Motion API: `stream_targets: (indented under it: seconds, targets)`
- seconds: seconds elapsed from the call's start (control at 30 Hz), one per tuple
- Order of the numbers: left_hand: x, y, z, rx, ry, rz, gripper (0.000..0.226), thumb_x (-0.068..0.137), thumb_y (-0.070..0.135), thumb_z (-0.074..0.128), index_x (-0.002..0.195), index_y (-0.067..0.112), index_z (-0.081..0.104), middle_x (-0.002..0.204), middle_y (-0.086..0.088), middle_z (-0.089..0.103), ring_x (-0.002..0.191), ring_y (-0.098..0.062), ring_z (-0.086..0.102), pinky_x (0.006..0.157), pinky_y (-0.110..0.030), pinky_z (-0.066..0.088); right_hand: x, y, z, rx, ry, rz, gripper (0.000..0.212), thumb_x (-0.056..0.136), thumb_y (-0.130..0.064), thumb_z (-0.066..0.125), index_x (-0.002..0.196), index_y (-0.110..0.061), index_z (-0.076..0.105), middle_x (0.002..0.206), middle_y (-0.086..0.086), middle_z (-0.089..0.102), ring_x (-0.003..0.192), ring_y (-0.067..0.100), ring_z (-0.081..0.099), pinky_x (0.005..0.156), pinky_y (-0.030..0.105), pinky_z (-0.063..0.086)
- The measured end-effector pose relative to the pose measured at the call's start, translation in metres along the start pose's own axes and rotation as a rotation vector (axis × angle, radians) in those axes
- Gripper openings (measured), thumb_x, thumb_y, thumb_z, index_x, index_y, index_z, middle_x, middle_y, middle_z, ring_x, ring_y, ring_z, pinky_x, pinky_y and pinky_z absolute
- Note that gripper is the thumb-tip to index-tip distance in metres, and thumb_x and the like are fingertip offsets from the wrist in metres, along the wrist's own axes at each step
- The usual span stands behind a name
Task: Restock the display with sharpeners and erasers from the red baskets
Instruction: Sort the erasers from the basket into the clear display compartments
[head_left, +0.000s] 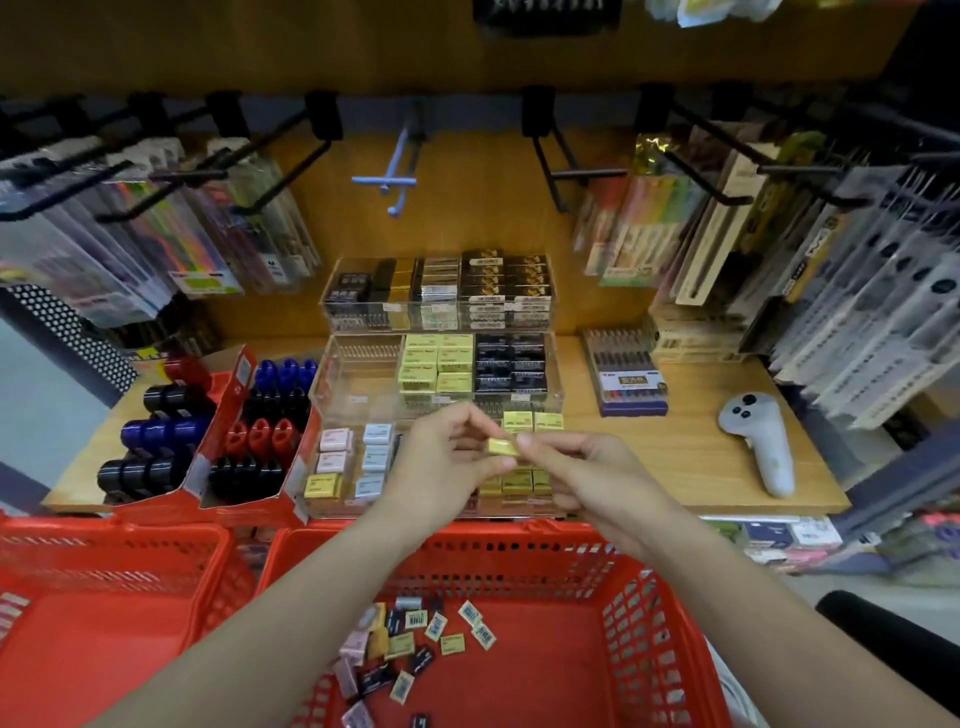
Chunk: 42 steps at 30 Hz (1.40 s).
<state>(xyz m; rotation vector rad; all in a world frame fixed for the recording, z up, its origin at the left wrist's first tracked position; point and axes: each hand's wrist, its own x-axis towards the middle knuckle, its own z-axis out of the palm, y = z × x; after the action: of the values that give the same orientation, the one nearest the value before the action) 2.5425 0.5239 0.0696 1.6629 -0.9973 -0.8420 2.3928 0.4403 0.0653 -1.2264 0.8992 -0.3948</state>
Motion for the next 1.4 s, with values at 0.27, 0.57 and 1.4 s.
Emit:
stream_targets:
  seconds: [0.27, 0.57, 1.4]
  targets:
    - [0.018, -0.019, 0.006, 0.384, -0.006, 0.036, 0.041, 0.077, 0.024, 0.083, 0.113, 0.028, 0.063, 0.121, 0.009, 0.056, 0.112, -0.007, 0.056, 0.101, -0.028, 0.048, 0.023, 0.019, -0.035, -0.554, 0.390, -0.240, 0.018, 0.080, -0.035, 0.078, 0.098, -0.035, 0.073, 0.093, -0.019, 0.069, 0.061, -0.016, 0.051, 0.060, 0.004, 0.039]
    - [0.021, -0.034, 0.012, 0.522, -0.128, -0.089, 0.093, 0.066, 0.020, 0.091, 0.145, 0.023, 0.043, 0.138, 0.005, 0.043, 0.110, -0.012, 0.051, 0.095, -0.023, 0.046, 0.049, 0.048, -0.028, -0.549, 0.518, -0.283, 0.047, 0.079, -0.024, 0.081, 0.123, -0.022, 0.065, 0.098, -0.015, 0.065, 0.056, -0.006, 0.053, 0.055, 0.006, 0.043]
    - [0.027, -0.045, 0.004, 0.331, -0.091, -0.161, 0.082, 0.072, 0.008, 0.086, 0.142, 0.028, 0.048, 0.105, 0.002, 0.059, 0.093, -0.009, 0.062, 0.087, -0.026, 0.053, 0.055, 0.045, -0.024, -0.478, 0.427, -0.250, 0.035, 0.085, -0.013, 0.075, 0.119, -0.016, 0.069, 0.087, -0.021, 0.059, 0.050, -0.017, 0.052, 0.043, 0.002, 0.037]
